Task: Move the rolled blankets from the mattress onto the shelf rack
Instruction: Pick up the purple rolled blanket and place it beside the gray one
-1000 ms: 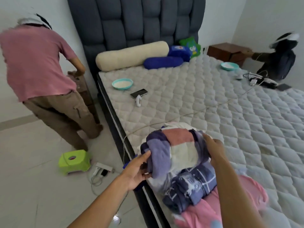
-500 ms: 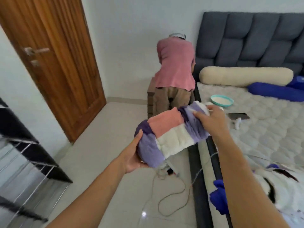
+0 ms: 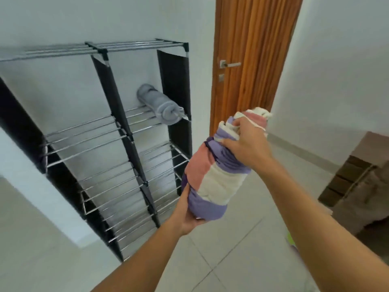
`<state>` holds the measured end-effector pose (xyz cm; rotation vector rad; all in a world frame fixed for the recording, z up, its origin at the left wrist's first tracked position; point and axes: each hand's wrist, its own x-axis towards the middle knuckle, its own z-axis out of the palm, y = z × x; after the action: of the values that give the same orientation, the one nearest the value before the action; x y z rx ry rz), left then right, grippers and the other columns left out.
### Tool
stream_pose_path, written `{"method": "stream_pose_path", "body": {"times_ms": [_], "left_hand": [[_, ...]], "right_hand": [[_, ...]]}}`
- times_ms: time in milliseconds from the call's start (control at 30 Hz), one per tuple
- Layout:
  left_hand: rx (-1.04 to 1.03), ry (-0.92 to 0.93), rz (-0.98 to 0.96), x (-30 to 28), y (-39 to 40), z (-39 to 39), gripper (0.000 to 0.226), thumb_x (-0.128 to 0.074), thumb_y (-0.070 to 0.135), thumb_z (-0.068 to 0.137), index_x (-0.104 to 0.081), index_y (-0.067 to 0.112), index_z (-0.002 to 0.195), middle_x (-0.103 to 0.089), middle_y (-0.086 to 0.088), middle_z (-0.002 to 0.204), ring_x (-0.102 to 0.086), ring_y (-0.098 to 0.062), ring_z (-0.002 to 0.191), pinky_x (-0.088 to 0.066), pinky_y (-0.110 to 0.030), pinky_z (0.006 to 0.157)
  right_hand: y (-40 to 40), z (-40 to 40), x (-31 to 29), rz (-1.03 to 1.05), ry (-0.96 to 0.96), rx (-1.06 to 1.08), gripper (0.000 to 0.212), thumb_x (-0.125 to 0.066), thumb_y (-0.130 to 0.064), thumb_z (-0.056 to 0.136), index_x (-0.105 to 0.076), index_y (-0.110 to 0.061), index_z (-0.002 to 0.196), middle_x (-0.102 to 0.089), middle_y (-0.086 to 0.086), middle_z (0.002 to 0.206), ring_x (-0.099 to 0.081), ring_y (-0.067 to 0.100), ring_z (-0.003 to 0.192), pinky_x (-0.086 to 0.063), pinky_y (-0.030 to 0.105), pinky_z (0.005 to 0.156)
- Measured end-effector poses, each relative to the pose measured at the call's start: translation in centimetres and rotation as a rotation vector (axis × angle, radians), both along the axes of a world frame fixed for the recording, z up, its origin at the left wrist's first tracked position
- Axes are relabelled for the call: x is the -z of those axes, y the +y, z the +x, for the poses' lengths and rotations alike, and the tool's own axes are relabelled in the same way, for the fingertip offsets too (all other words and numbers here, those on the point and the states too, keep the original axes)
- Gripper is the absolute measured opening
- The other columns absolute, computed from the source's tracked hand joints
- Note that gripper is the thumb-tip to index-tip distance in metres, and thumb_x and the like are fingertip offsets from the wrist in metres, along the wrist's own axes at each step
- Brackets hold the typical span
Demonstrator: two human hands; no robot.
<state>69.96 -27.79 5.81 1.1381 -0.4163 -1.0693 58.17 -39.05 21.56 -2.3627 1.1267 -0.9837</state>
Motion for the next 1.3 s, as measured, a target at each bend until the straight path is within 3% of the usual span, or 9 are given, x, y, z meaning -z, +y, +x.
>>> {"method": "stream_pose_path", "body": {"times_ms": [67, 133, 367, 533, 667, 800, 900, 1067, 1300], "left_hand": [[0.022, 0.201, 0.283, 0.1, -0.2, 3.7, 0.041, -0.046, 0.054, 0.092, -0.068, 0.021, 0.103, -0.069, -0.010, 0.105, -0.064, -0.032, 0.099, -0.053, -0.049, 0.087], [0.034, 0.336, 0.221, 0.8, -0.9, 7.5, 0.045, -0.048, 0.056, 0.090, -0.065, 0.022, 0.114, -0.066, -0.009, 0.120, -0.061, -0.034, 0.110, -0.048, -0.057, 0.095], [-0.352, 0.414, 0.085, -1.0, -6.6, 15.6, 0.040, -0.048, 0.047, 0.092, -0.062, 0.021, 0.120, -0.068, -0.004, 0.116, -0.065, -0.031, 0.101, -0.058, -0.047, 0.077], [-0.471, 0.412, -0.008, -3.0, -8.2, 19.6, 0.026, -0.052, 0.035, 0.092, -0.065, 0.016, 0.104, -0.067, -0.010, 0.111, -0.064, -0.028, 0.100, -0.055, -0.047, 0.083], [-0.399, 0.354, 0.011, -4.9, -10.0, 22.2, 0.023, -0.061, 0.029, 0.087, -0.064, 0.015, 0.105, -0.065, -0.007, 0.108, -0.065, -0.023, 0.092, -0.056, -0.040, 0.078], [-0.417, 0.315, 0.028, -6.0, -12.0, 23.2, 0.037, -0.062, 0.027, 0.089, -0.056, 0.011, 0.122, -0.065, -0.010, 0.111, -0.066, -0.023, 0.090, -0.055, -0.037, 0.083], [-0.437, 0.299, 0.043, -6.4, -13.0, 23.8, 0.028, -0.063, 0.024, 0.090, -0.058, 0.012, 0.115, -0.065, -0.009, 0.100, -0.067, -0.022, 0.087, -0.055, -0.034, 0.077], [-0.437, 0.254, 0.117, -7.8, -14.5, 24.8, 0.011, -0.063, 0.026, 0.090, -0.060, 0.016, 0.093, -0.063, -0.011, 0.090, -0.064, -0.022, 0.086, -0.052, -0.036, 0.080], [-0.496, 0.274, 0.155, -9.1, -16.6, 25.7, 0.016, -0.064, 0.028, 0.090, -0.054, 0.016, 0.086, -0.058, -0.014, 0.088, -0.062, -0.025, 0.080, -0.049, -0.040, 0.090]], "right_hand": [[-1.6, 5.0, -1.0, -0.052, 0.022, -0.147, 0.031, -0.064, -0.030, 0.086, -0.052, -0.014, 0.110, -0.053, -0.001, 0.091, -0.049, 0.015, 0.081, -0.033, 0.024, 0.065], [-3.1, 9.7, -2.0, -0.116, 0.042, -0.291, 0.032, -0.061, -0.026, 0.087, -0.053, -0.013, 0.114, -0.054, -0.001, 0.093, -0.047, 0.013, 0.082, -0.033, 0.023, 0.064], [-10.3, 24.5, -3.7, -0.102, 0.013, -0.647, 0.038, -0.064, -0.020, 0.082, -0.053, -0.010, 0.117, -0.064, 0.013, 0.108, -0.059, 0.028, 0.097, -0.050, 0.040, 0.086], [-13.0, 33.1, -4.9, -0.048, -0.035, -0.766, 0.040, -0.064, -0.014, 0.079, -0.056, -0.007, 0.118, -0.065, 0.015, 0.113, -0.059, 0.032, 0.104, -0.042, 0.031, 0.080], [-14.7, 38.3, -5.7, 0.052, -0.125, -0.734, 0.041, -0.061, -0.010, 0.081, -0.055, -0.007, 0.121, -0.062, 0.012, 0.121, -0.056, 0.026, 0.108, -0.031, 0.018, 0.074], [-16.3, 41.9, -3.9, 0.227, -0.167, -0.750, 0.051, -0.059, -0.008, 0.083, -0.046, -0.010, 0.132, -0.052, 0.010, 0.136, -0.051, 0.025, 0.122, -0.039, 0.026, 0.100], [-17.5, 43.3, -1.2, 0.282, -0.083, -0.653, 0.055, -0.056, -0.007, 0.086, -0.040, -0.005, 0.138, -0.044, 0.018, 0.141, -0.043, 0.029, 0.129, -0.034, 0.034, 0.109], [-18.7, 41.9, 3.0, 0.315, 0.202, -0.555, 0.043, -0.044, -0.014, 0.095, -0.047, 0.005, 0.134, -0.052, 0.029, 0.135, -0.049, 0.039, 0.125, -0.038, 0.036, 0.100], [-21.3, 39.1, 2.9, 0.287, 0.155, -0.462, 0.032, -0.041, -0.014, 0.095, -0.060, 0.004, 0.114, -0.062, 0.029, 0.118, -0.056, 0.042, 0.112, -0.042, 0.040, 0.091]]}}
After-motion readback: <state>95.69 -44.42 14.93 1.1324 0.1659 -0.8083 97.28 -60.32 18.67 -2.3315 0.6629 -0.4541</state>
